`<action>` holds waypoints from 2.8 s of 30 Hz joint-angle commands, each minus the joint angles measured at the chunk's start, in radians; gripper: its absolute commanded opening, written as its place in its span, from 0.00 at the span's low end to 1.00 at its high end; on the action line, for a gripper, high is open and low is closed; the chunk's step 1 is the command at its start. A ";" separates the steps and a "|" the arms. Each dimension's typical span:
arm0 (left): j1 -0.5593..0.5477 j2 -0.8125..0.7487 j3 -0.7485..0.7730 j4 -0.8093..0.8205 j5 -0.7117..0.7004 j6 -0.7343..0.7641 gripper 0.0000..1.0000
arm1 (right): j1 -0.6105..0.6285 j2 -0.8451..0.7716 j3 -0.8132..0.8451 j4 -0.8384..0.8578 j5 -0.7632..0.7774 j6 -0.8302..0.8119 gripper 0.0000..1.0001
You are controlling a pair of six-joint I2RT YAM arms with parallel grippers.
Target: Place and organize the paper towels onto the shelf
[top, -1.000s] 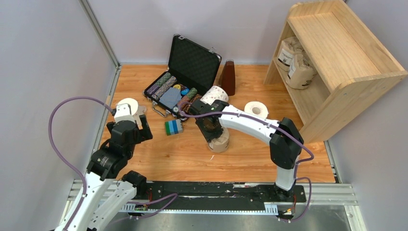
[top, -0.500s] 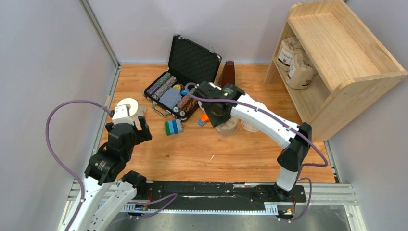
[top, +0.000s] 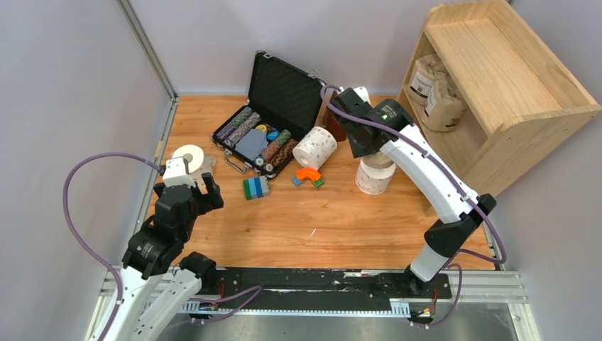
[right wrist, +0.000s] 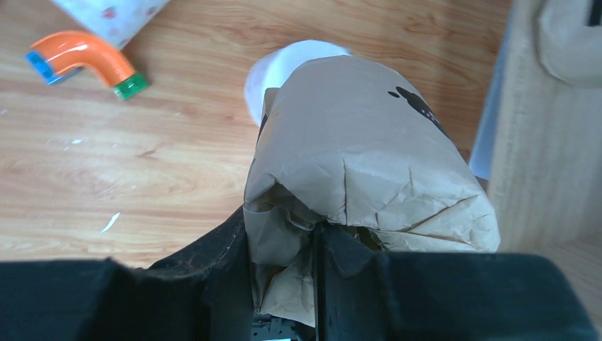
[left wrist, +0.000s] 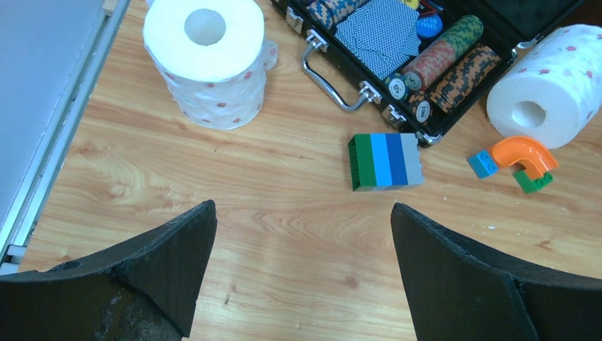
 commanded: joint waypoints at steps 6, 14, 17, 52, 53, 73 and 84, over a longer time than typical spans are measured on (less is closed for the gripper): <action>0.005 -0.030 -0.006 0.046 -0.013 -0.006 1.00 | -0.181 -0.146 0.021 -0.025 0.166 -0.007 0.06; 0.005 -0.019 -0.006 0.047 -0.002 -0.003 1.00 | -0.312 -0.229 -0.009 0.077 0.154 -0.091 0.09; 0.005 -0.022 -0.006 0.044 -0.005 -0.004 1.00 | -0.344 -0.237 -0.030 0.114 0.134 -0.114 0.09; 0.005 -0.002 -0.006 0.044 0.014 0.001 1.00 | -0.536 -0.298 -0.243 0.340 0.152 -0.222 0.40; 0.005 -0.003 -0.006 0.044 0.014 0.002 1.00 | -0.537 -0.298 -0.245 0.343 0.161 -0.227 0.39; 0.005 -0.003 -0.008 0.049 0.030 0.007 1.00 | -0.537 -0.319 -0.250 0.456 0.223 -0.398 0.57; 0.005 0.002 -0.009 0.049 0.033 0.007 1.00 | -0.449 -0.404 -0.221 0.478 0.105 -0.416 0.68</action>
